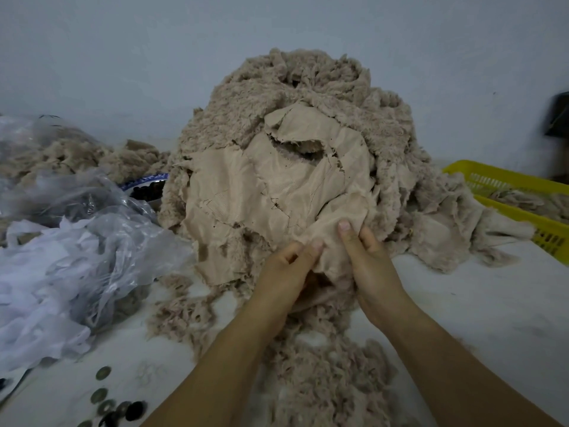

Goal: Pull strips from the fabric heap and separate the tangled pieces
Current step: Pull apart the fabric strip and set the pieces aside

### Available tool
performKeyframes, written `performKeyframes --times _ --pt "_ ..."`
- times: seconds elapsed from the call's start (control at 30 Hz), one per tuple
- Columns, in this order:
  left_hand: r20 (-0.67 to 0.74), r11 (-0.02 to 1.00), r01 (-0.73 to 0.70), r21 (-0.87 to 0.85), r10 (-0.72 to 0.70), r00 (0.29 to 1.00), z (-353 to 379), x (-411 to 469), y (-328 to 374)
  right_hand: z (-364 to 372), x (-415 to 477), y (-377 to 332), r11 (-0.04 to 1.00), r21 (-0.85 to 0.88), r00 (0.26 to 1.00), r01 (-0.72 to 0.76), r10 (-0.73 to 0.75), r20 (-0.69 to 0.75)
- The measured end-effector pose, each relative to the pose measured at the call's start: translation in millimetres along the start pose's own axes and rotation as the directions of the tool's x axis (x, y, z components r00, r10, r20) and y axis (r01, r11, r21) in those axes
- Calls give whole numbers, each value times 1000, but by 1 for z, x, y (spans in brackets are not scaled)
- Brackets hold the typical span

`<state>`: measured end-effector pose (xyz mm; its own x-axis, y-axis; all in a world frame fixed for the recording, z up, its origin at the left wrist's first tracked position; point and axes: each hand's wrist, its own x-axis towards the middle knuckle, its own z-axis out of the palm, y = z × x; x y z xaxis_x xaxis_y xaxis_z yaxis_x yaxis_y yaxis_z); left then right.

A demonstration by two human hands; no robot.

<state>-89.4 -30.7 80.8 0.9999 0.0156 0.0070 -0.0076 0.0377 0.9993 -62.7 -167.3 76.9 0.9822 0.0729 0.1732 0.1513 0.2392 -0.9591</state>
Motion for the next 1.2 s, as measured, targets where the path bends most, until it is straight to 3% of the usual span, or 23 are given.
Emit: performKeyframes --times 0.07,0.13,0.23,0.37,0.43,0.5,0.57,0.6,0.63,0.73,0.8,0.83,0.9,0.97,1.07,1.2 --pt "-2 962 10 -272 -11 1000 -2 2 4 1 -4 2 975 -215 993 47 -23 113" --pt "-4 853 13 -522 -18 1000 -8 4 9 1 -6 4 872 -479 978 99 3 207" --pt "-74 701 -40 -712 -18 997 -20 9 13 -8 0 18 532 -806 960 262 -53 277" --pt "-67 541 -13 -841 -80 995 -30 8 19 -29 11 20 305 -942 988 142 -104 115" --pt "-106 560 -19 -829 -124 987 -34 10 19 -35 13 20 378 -926 991 24 -132 -29" --pt "-187 704 -28 -710 -150 971 -33 12 16 -34 13 18 469 -883 976 -16 -186 -116" --pt "-342 967 -63 -246 -26 939 -29 12 11 -32 13 16 521 -853 969 -3 -210 -132" --pt "-335 993 -105 48 115 935 -26 10 8 -30 13 16 540 -842 967 11 -220 -128" --pt "-245 955 -142 259 207 947 -22 8 6 -28 12 15 550 -835 964 32 -237 -119" --pt "34 779 -214 589 240 970 -12 4 -3 -22 9 10 562 -821 938 102 -328 -108" --pt "87 638 -269 721 301 950 -8 3 -7 -20 8 8 566 -813 924 139 -370 -99" --pt "75 639 -264 722 308 949 -8 3 -6 -20 7 8 556 -818 921 146 -379 -93" --pt "-20 855 -166 492 202 979 -9 0 1 -20 7 10 505 -852 919 140 -386 -77" --pt "-23 965 -123 229 132 991 -8 -3 9 -20 8 17 412 -901 933 132 -359 -28" --pt "30 986 -159 56 158 987 -3 -11 14 -20 11 26 296 -950 969 96 -248 20" --pt "52 968 -106 -226 121 991 -7 -12 16 -23 15 27 331 -944 986 -18 -153 -72"
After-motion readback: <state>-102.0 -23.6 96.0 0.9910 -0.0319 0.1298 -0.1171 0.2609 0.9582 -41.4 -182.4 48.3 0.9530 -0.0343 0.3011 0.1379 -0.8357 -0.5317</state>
